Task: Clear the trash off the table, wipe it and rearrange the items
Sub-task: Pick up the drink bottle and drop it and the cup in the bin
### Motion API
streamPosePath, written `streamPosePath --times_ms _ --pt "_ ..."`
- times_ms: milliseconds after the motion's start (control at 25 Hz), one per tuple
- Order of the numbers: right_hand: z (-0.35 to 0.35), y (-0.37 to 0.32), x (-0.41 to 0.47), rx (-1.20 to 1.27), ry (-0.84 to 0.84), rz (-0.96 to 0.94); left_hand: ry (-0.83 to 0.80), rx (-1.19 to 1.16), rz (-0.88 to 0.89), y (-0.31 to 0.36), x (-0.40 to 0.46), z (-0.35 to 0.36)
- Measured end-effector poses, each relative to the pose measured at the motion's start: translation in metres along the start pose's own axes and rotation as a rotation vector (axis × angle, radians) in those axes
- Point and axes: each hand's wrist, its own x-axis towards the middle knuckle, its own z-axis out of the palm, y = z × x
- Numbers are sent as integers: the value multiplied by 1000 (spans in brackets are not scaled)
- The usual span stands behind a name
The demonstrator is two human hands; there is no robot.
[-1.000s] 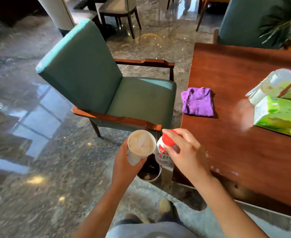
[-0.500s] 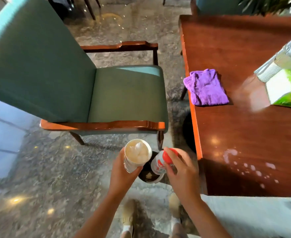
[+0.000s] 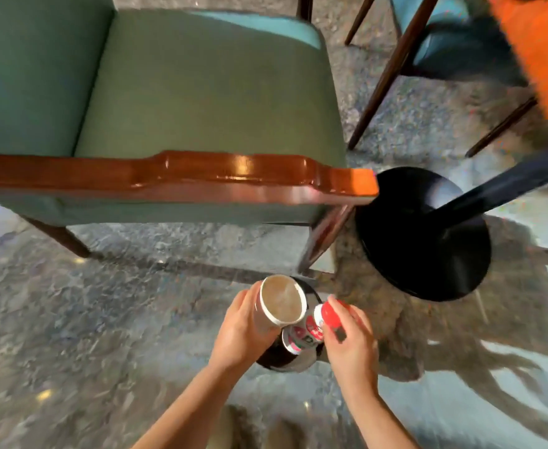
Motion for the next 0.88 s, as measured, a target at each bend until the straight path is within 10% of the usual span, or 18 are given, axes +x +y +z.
streamPosePath --times_ms 520,880 --pt "115 100 13 -201 -246 60 -131 96 -328 -101 34 113" --pt "79 54 14 -564 -498 32 -400 578 -206 -73 24 78"
